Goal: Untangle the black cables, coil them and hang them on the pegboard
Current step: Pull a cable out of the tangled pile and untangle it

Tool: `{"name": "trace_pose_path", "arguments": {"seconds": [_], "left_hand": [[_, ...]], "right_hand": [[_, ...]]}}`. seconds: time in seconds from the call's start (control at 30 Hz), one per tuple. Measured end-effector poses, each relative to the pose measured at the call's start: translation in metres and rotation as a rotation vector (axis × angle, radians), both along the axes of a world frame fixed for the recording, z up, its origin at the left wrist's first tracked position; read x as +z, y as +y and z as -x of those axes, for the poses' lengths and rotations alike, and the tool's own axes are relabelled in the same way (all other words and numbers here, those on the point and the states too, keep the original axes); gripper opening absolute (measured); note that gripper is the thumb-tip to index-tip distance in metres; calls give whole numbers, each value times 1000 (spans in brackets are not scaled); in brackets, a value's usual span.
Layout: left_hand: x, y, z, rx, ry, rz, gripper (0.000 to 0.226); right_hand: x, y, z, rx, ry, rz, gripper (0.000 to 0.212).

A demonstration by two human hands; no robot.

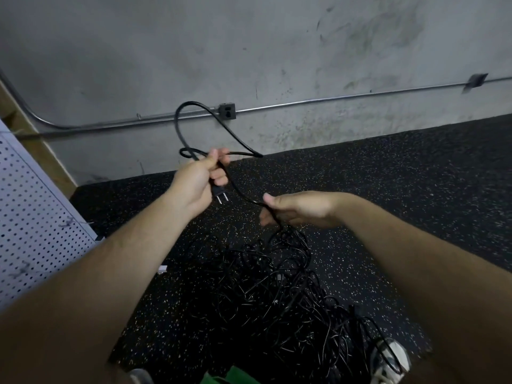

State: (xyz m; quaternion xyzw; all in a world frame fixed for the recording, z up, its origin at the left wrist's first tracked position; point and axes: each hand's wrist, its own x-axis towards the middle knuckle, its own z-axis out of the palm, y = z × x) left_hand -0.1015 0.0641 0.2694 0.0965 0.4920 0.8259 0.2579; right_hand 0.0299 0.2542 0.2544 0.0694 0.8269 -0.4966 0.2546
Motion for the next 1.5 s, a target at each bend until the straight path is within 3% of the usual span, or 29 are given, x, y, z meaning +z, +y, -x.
{"name": "trace_pose_path", "arguments": {"seconds": [0.1, 0.17, 0.3, 0.47, 0.63, 0.83, 0.93, 1.0, 1.1, 1.17, 1.23, 1.33, 1.5], "left_hand": [[-2, -9, 15, 90, -31, -21, 27], [-7, -13, 21, 143, -45, 4, 27], [-21, -12, 8, 46, -47, 242, 31], [-36, 9, -39, -249, 152, 555, 28], [-23, 16, -50, -493, 83, 321, 36], [-11, 14, -47, -456, -139, 47, 34], [-9, 12, -45, -424, -50, 76, 28], [-3, 12, -41, -356, 12, 81, 24], [5, 12, -30, -258, 48, 54, 20], [8, 11, -22, -207, 53, 21, 21], [9, 9, -16, -168, 53, -3, 21], [7, 5, -7, -69, 51, 70, 21], [-4, -10, -5, 17, 94, 288, 29]], "right_hand": [[-8, 10, -1, 21, 75, -367, 17], [-10, 10, 2, -87, 186, -482, 14], [16, 8, 11, -435, 471, -318, 14], [57, -15, 25, -698, 759, -49, 16], [64, -22, 31, -891, 764, 135, 15], [52, 1, 27, -1043, 710, 122, 20], [49, 4, 26, -1023, 636, 126, 24], [51, -2, 20, -895, 514, -68, 16], [55, -18, 7, -386, 359, -302, 14], [49, -34, 1, -21, 178, -222, 37], [34, -48, 0, 142, 67, -162, 37], [14, -57, 10, 43, 181, -257, 15], [32, -43, 19, -380, 527, -246, 22]]}}
